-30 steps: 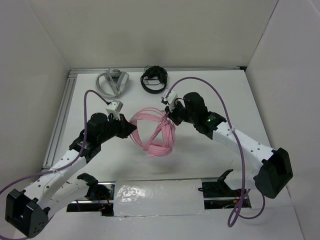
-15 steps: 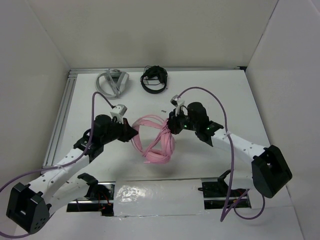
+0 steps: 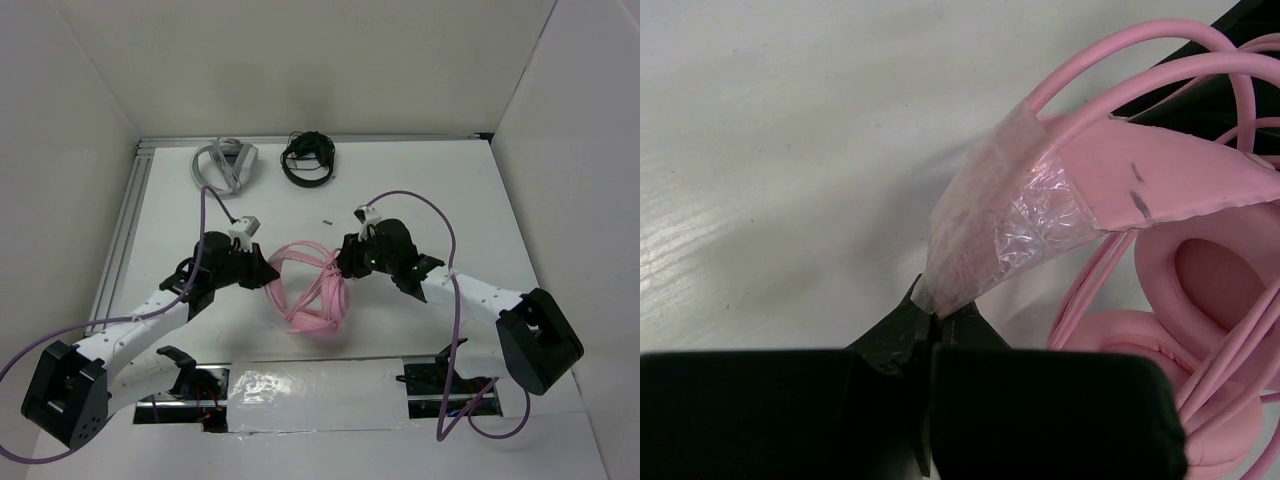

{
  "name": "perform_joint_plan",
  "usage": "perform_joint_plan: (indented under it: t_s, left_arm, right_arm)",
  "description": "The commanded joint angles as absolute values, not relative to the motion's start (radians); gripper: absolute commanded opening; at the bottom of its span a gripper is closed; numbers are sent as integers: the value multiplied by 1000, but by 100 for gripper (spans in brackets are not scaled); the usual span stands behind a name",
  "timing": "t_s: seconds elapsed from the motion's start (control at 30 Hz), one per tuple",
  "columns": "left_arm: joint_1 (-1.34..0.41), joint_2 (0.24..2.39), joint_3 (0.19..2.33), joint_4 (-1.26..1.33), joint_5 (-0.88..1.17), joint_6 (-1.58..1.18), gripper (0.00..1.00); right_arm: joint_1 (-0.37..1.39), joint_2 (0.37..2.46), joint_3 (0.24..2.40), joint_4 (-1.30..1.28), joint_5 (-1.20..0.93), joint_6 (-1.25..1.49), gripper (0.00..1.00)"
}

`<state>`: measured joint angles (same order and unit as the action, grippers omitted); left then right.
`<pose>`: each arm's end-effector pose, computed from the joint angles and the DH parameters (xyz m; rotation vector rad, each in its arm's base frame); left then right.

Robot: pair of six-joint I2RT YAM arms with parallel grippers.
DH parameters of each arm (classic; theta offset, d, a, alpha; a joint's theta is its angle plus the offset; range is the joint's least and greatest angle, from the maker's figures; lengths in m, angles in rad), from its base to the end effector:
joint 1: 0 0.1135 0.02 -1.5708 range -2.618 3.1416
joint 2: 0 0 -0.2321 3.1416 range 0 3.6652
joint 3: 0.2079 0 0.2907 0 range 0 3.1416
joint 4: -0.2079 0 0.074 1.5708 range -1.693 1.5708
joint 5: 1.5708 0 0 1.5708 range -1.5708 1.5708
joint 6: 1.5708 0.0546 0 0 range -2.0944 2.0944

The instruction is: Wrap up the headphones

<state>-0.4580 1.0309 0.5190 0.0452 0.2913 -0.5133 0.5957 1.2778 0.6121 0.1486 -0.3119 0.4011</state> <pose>0.2539 -0.1427 0.1687 0.1335 2.1345 -0.8887 0.2582 0.1952 0.1450 -0.4118 2.1588 0.9108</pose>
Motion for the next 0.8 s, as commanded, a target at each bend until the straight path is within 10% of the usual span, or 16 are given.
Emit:
perform_joint_plan:
  t_s: [0.0, 0.77]
  left_arm:
    - [-430, 1020, 522, 224, 359, -615, 0]
    - [-403, 940, 592, 163, 511, -569, 0]
  right_arm:
    - [612, 1262, 588, 183, -293, 440, 43]
    - [709, 1111, 509, 186, -69, 195, 52]
